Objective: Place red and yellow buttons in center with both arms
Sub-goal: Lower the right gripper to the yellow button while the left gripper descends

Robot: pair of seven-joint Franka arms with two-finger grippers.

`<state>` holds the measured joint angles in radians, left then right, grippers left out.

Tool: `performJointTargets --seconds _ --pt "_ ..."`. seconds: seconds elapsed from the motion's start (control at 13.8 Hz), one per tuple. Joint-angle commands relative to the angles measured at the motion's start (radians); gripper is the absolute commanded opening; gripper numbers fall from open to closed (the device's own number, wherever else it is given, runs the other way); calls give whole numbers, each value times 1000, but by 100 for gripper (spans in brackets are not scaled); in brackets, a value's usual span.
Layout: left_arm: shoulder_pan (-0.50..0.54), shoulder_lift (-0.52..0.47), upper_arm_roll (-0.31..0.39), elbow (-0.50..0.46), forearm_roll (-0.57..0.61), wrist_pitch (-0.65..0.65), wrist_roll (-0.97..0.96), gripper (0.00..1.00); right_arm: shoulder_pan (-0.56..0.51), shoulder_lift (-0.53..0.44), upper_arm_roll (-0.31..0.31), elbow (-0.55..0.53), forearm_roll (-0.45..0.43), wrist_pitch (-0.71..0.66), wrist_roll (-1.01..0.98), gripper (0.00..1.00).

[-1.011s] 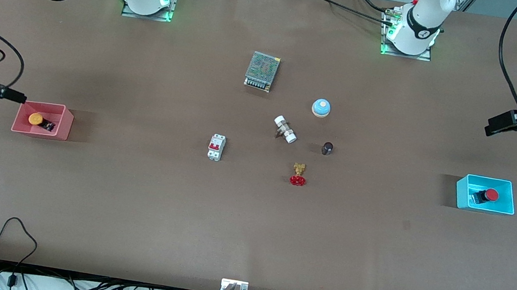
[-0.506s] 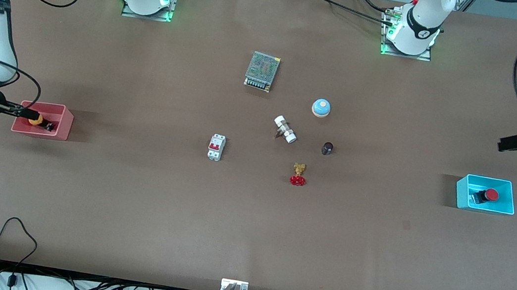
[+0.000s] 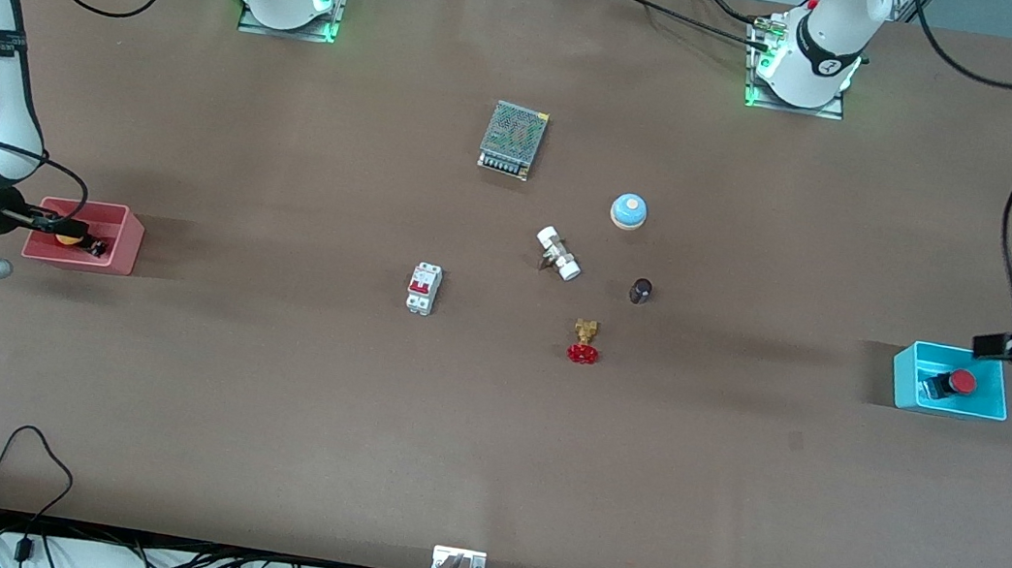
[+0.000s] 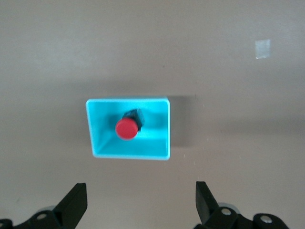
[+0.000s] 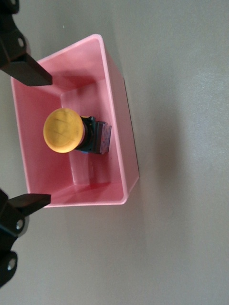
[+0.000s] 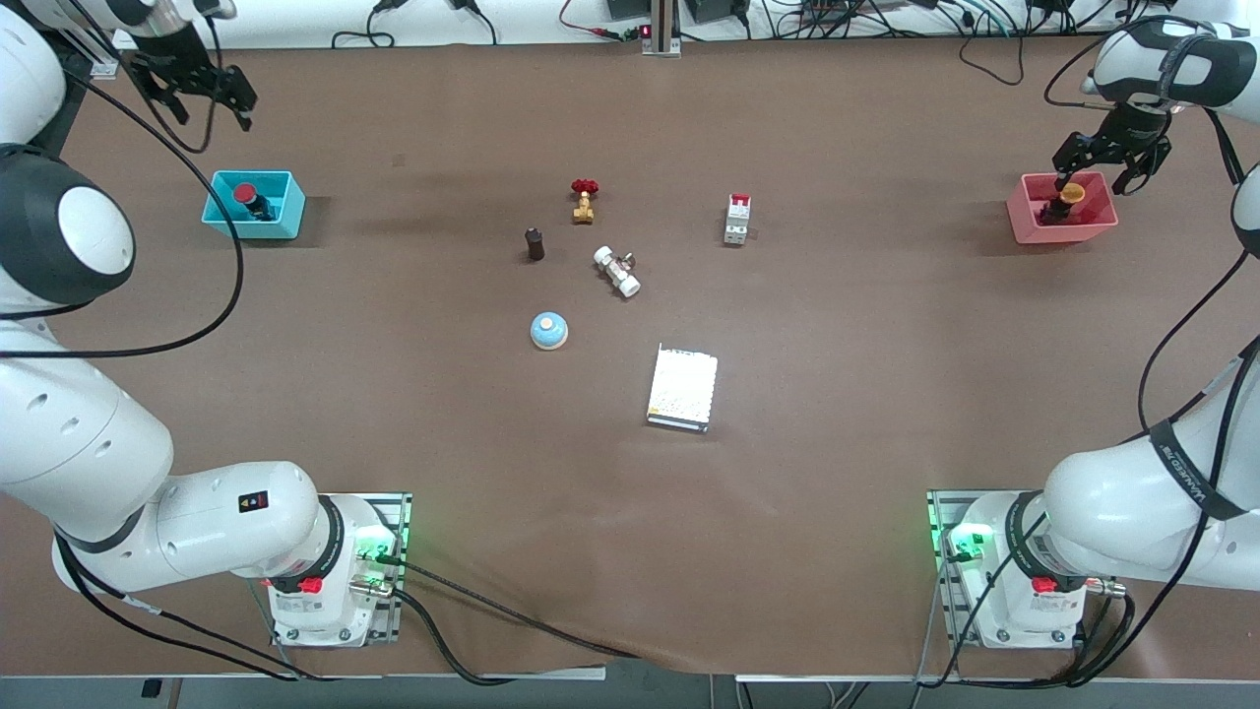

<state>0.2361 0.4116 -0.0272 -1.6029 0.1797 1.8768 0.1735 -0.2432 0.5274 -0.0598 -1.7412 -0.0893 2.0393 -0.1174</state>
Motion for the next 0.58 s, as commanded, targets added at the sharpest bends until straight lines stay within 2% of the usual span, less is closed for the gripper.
performJointTargets --seconds 0.0,0.29,0.51 --pt "69 56 -19 -37 17 127 55 100 -1 23 6 5 -13 42 -11 100" --pt "130 107 -19 -94 17 300 142 100 7 36 9 5 -13 59 -13 98" --pt "134 107 -20 -172 15 379 156 100 9 37 9 5 -13 52 -13 87"
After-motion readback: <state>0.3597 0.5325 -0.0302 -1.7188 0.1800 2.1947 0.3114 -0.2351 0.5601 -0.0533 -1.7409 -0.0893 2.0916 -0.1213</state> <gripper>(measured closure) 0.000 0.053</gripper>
